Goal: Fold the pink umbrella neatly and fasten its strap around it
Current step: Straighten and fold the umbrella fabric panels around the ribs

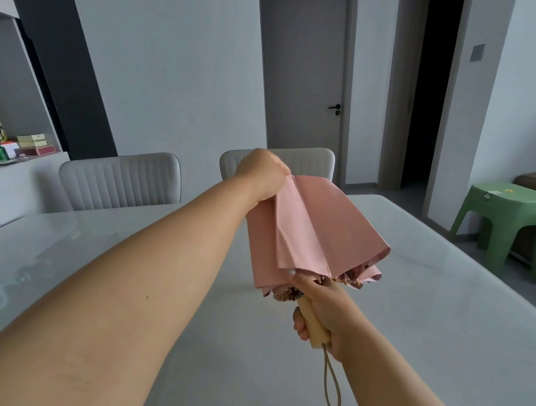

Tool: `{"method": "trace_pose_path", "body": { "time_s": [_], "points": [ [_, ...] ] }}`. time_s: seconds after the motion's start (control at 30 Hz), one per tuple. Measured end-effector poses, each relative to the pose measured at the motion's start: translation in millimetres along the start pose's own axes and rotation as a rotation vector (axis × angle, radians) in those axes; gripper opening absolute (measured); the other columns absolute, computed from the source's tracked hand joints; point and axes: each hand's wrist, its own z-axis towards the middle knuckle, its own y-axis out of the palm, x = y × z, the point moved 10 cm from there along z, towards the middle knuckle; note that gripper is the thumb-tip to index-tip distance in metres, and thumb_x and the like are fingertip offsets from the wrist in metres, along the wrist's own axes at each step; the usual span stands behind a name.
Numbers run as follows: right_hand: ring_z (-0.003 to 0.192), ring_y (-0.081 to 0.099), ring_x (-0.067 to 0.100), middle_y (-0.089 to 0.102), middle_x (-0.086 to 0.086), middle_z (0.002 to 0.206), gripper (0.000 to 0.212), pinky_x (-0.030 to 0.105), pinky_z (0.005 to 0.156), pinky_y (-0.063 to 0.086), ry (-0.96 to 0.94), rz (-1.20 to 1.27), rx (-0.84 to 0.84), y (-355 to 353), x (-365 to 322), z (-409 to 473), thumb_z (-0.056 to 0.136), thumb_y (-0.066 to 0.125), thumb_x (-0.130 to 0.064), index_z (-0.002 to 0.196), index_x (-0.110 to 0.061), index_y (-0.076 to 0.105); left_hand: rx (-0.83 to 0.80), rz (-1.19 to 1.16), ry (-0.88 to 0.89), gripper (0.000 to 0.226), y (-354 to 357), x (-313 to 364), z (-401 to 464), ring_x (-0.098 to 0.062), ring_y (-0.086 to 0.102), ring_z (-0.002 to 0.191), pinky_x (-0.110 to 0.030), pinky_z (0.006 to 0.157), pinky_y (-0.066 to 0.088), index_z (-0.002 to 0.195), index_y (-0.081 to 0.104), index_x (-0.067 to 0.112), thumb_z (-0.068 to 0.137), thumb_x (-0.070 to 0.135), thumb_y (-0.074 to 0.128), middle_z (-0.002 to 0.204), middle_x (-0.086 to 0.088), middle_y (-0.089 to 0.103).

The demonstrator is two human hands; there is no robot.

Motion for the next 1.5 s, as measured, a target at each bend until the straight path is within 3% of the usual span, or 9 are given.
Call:
{"method": "trace_pose_path", "body": {
  "time_s": [0.3,0.5,0.63,0.77,0.97,1.1,1.17,1.4,1.5],
  "points": [
    [0.041,0.049,0.018,0.059,0.018,0.073,0.085,0.024,0.038,0.042,0.064,0.116,-0.081,3.6,5.2,-1.5,0.050,0.073,-0.072,0.100,-0.005,0.057,0.065,-0.299,-0.020,0.046,-7.8,-46.6,-8.9,-0.019,0.051,0.130,-0.025,0.107,0.038,0.136,0.057,0.012,0.094,-0.004,0.048,0.142,-0.006,0.055],
    [0.041,0.050,0.020,0.063,0.014,0.077,0.049,0.024,0.037,0.041,0.048,0.166,-0.003,-1.3,3.6,-1.3,0.082,0.067,-0.051,0.102,-0.008,0.055,0.121,-0.360,-0.023,0.048,-4.5,-68.6,-13.4,-0.016,0.059,0.115,-0.031,0.099,0.050,0.136,0.059,0.019,0.095,-0.003,0.045,0.136,-0.002,0.059],
    [0.041,0.052,0.019,0.062,0.015,0.076,0.043,0.027,0.039,0.044,0.023,0.077,0.061,-6.2,4.2,1.0,0.088,0.067,-0.041,0.112,-0.007,0.055,0.151,0.064,-0.147,0.038,-7.5,-61.6,-10.7,-0.033,0.054,0.120,-0.036,0.093,0.046,0.132,0.060,0.015,0.098,0.019,0.041,0.135,-0.010,0.056],
    [0.044,0.053,0.022,0.061,0.015,0.066,0.041,0.031,0.045,0.045,-0.007,-0.037,0.128,-12.0,1.6,4.3,0.088,0.066,-0.043,0.110,-0.011,0.054,0.211,0.345,-0.033,0.044,-3.2,-2.1,-27.5,-0.039,0.026,0.139,-0.050,0.113,0.027,0.133,0.051,0.014,0.100,0.039,0.034,0.146,-0.007,0.038],
    [0.043,0.054,0.022,0.059,0.015,0.059,0.047,0.031,0.045,0.046,0.012,-0.055,0.138,-12.4,3.4,2.1,0.087,0.065,-0.048,0.108,-0.007,0.054,-0.044,0.264,-0.143,0.083,74.0,-25.8,-41.5,-0.039,0.018,0.146,-0.052,0.113,0.032,0.156,-0.011,0.021,0.099,0.049,0.041,0.165,-0.010,-0.007],
    [0.042,0.053,0.021,0.059,0.019,0.066,0.051,0.028,0.042,0.046,0.033,-0.037,0.090,-8.7,3.3,0.4,0.088,0.063,-0.047,0.113,-0.004,0.054,0.039,-0.081,-0.242,0.087,66.3,-48.9,-42.3,-0.033,0.056,0.117,-0.036,0.085,0.049,0.156,-0.009,0.024,0.095,0.046,0.050,0.150,-0.014,0.035],
    [0.041,0.052,0.022,0.058,0.018,0.062,0.051,0.028,0.042,0.045,0.031,-0.039,0.068,-7.2,3.2,0.6,0.089,0.062,-0.047,0.111,-0.002,0.055,0.020,-0.346,-0.335,0.088,65.5,-63.0,-44.7,-0.031,0.062,0.105,-0.038,0.089,0.052,0.154,0.008,0.025,0.086,0.045,0.060,0.130,-0.010,0.055],
    [0.046,0.058,0.023,0.071,0.016,0.082,0.042,0.027,0.041,0.047,0.046,0.054,-0.014,1.3,4.7,-0.8,0.089,0.064,-0.038,0.110,-0.002,0.058,0.022,-0.775,-0.434,0.100,68.9,-82.5,-39.4,-0.033,0.071,0.090,-0.052,0.078,0.059,0.133,0.051,0.023,0.036,0.041,0.072,0.110,-0.008,0.070],
    [0.082,0.072,0.038,0.066,0.025,0.108,0.061,0.043,0.066,0.061,0.171,0.164,-0.047,1.1,17.0,0.7,0.069,0.078,-0.044,0.114,-0.007,0.061,0.040,-0.799,-0.431,0.098,64.0,-77.6,-38.7,-0.032,0.070,0.089,-0.051,0.078,0.059,0.132,0.052,0.021,0.037,0.038,0.071,0.108,-0.008,0.070]
  ]
}}
